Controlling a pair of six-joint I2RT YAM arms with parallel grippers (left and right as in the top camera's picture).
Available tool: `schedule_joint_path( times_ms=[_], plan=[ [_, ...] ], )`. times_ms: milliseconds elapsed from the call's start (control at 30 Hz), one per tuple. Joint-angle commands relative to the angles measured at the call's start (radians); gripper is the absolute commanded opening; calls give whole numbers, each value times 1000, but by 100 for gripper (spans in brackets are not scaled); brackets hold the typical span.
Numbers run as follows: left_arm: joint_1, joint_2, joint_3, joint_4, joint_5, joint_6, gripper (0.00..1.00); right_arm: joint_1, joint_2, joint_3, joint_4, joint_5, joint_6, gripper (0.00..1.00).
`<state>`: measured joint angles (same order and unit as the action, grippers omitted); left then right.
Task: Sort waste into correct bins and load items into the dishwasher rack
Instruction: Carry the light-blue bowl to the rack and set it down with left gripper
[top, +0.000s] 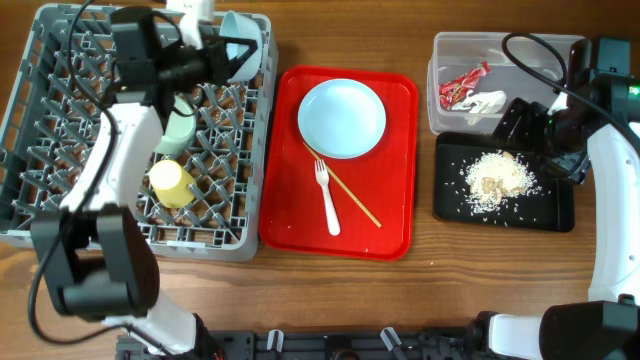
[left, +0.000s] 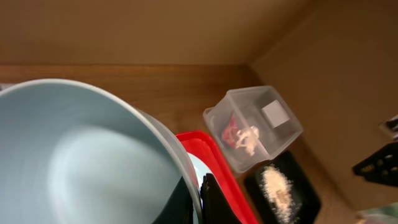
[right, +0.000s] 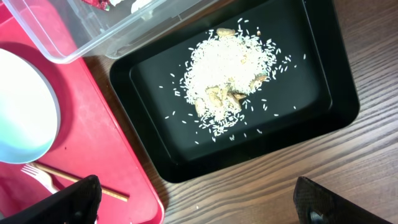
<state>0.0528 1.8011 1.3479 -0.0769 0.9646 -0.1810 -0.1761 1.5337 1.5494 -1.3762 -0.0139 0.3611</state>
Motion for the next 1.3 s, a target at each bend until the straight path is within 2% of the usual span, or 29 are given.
schedule_joint_path(
  times_ms=[0,200,400,800,833,900,1000,1067,1267],
  plan=[
    [58,95,8,93,183,-151,4,-2,-21,10,-2,13,-14,100],
    [103,180,8,264,224,-302,4,-2,-21,10,-10,13,-19,100],
    [111,241,8,301,234,-322,4,-2,-21,10,-13,13,-19,100],
    [154,248,8,323,209,-322,4,-2,-21,10,-21,13,-19,100],
    [161,248,8,320,200,-322,5,-2,-21,10,-22,13,-19,100],
    [175,248,8,307,177,-321,13,-2,-21,10,-23,13,-19,100],
    [195,248,8,276,159,-321,15,-2,-21,10,-25,13,-19,100],
    [205,248,8,270,160,-322,4,-2,-21,10,-24,13,-19,100],
    [204,248,8,341,265,-336,4,-2,-21,10,-24,13,-19,100]
  ],
)
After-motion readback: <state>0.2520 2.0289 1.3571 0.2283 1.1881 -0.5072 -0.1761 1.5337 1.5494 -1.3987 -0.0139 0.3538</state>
